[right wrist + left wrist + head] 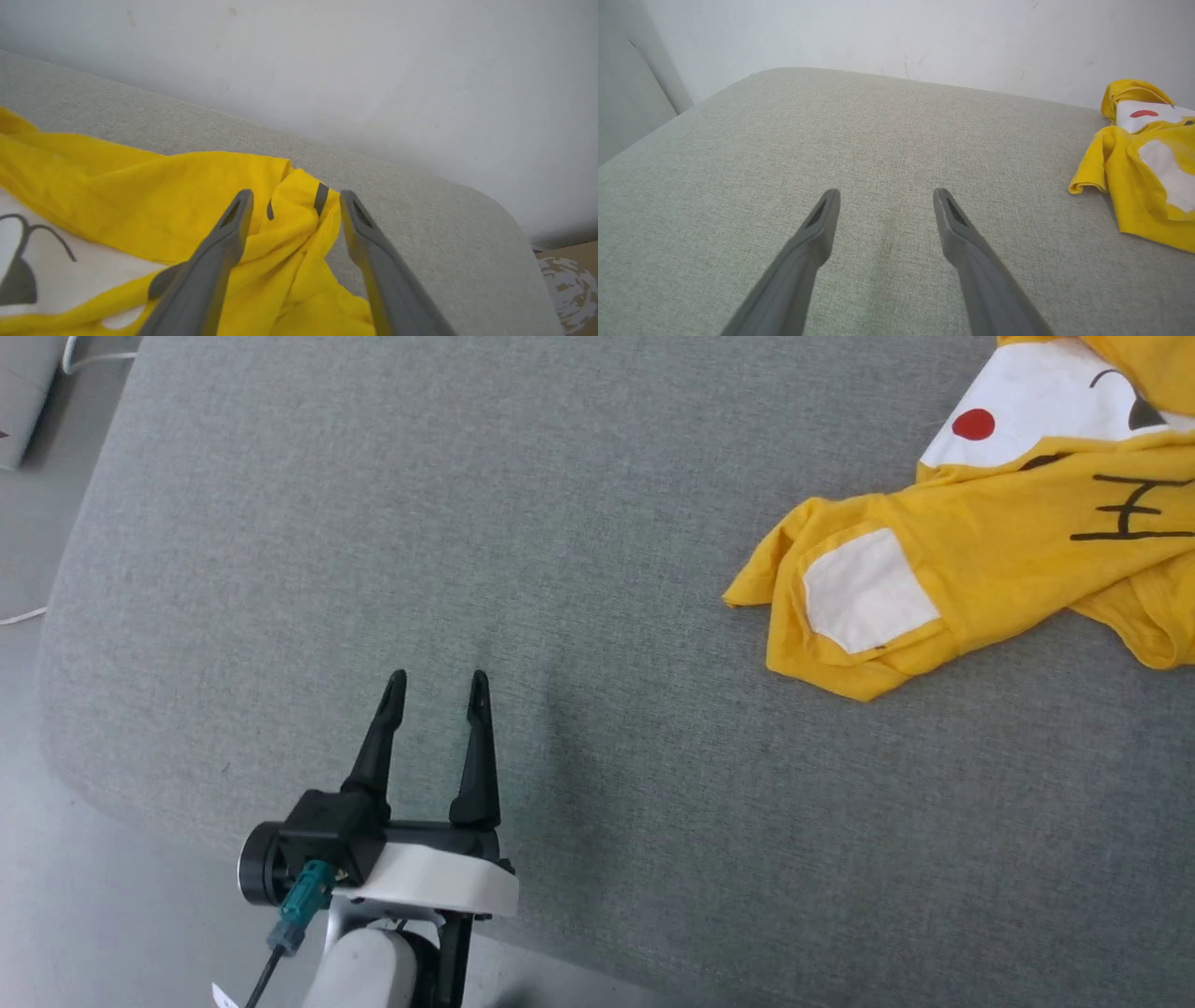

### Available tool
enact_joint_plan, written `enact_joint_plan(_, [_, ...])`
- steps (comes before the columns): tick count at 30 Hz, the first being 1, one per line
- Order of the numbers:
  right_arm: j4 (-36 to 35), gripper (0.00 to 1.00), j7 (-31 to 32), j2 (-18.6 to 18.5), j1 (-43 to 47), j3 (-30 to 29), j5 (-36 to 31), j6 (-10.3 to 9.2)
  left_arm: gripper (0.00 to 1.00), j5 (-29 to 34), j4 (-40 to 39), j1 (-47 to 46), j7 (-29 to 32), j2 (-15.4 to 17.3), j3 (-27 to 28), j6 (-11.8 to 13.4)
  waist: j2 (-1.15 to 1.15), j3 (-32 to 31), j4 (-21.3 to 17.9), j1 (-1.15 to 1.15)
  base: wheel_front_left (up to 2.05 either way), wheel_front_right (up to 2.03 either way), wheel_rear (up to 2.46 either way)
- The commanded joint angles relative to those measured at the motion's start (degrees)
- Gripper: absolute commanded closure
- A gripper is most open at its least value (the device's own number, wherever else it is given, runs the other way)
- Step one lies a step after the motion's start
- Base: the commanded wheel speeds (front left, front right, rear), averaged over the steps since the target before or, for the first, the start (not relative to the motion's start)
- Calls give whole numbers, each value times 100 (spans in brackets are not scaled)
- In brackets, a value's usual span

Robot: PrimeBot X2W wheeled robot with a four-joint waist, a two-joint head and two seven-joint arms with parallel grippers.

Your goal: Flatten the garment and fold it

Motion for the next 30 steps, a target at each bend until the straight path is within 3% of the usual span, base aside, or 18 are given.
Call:
enact_joint_plan(1, [38, 0, -129, 75, -50, 38, 69, -8, 0, 59, 18, -112, -28, -32, 16, -38, 0, -54, -102, -1, 0, 0, 0])
enact_joint_plan(8, [58, 0, -50, 354, 179, 365, 716, -8, 0, 126, 25, -61, -28, -36, 116, -58, 0, -232, -413, -1, 0, 0, 0])
enact_joint_plan(12, [-256, 0, 775, 314, 572, 689, 1389, -8, 0, 171, 12, -12, -28, -37, 193, -59, 0, -304, -577, -1, 0, 0, 0])
enact_joint_plan(17, [-1159, 0, 2044, -122, 1480, 938, 2098, -8, 0, 214, -63, 16, -28, -39, 246, -68, 0, -286, -695, -1, 0, 0, 0])
enact_joint_plan(23, [-1600, 0, 2453, -244, 2036, 904, 2265, -8, 0, 229, -106, -35, -28, -41, 214, -120, 0, -176, -615, -1, 0, 0, 0])
enact_joint_plan(28, [-1542, 0, 2485, -155, 2151, 934, 2126, -8, 0, 236, -112, -100, -28, -42, 185, -129, 0, -84, -475, -1, 0, 0, 0])
enact_joint_plan(29, [-1480, 50, 2474, -144, 2138, 939, 2076, -8, 0, 233, -115, -108, -28, -43, 185, -127, 0, -75, -453, -1, 0, 0, 0])
enact_joint_plan(30, [-1432, 73, 2452, -121, 2116, 951, 2034, -8, 0, 230, -121, -112, -28, -43, 191, -119, 0, -71, -439, -1, 0, 0, 0])
